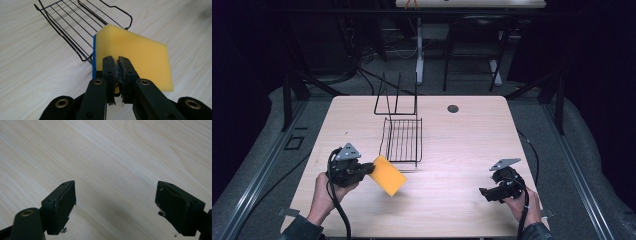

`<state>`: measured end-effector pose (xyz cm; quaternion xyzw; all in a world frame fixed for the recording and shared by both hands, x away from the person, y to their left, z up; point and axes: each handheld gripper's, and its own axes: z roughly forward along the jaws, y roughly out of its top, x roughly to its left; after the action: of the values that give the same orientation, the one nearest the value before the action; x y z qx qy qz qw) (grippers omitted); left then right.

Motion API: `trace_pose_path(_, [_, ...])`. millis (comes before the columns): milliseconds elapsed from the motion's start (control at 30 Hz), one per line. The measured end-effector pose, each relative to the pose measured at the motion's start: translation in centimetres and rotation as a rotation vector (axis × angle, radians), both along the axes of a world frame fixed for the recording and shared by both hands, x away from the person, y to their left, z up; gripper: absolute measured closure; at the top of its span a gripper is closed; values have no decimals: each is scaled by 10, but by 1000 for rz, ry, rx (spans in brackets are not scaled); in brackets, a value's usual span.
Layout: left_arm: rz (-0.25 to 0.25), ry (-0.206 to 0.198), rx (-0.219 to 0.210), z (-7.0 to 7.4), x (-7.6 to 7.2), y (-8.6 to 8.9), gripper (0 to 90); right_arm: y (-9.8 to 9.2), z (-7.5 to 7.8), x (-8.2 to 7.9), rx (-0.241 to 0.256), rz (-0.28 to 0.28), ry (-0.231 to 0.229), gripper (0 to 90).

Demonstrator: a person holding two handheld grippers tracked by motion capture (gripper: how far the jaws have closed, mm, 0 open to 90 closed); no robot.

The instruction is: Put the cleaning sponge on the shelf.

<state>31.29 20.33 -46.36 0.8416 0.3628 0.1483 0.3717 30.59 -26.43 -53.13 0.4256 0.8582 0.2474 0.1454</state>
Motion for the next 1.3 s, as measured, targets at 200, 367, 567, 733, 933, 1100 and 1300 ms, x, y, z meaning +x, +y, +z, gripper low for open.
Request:
trace_pose_path(200, [28, -20, -25, 7, 5, 5, 845, 0, 0, 0, 4, -4, 5, 166])
trace_pose_path(367, [47, -25, -21, 9, 11, 6, 846, -1, -1, 1, 6, -3, 7, 166])
trace_pose_path(567, [75, -39, -36, 13, 19, 8, 847, 0, -2, 1, 5, -1, 11, 166])
trace_pose_path(733, [95, -56, -44, 15, 25, 10, 849, -1, -1, 1, 1, -4, 9, 166])
trace_pose_path(933, [110, -69, -53, 17, 31, 10, 852, 0, -2, 1, 9, -5, 9, 166])
trace_pose_path(1100, [125, -77, -60, 20, 38, 12, 852, -1, -1, 1, 6, -5, 15, 166])
trace_pose_path(1300, [137, -79, -57, 20, 44, 12, 852, 0, -2, 1, 6, -4, 7, 166])
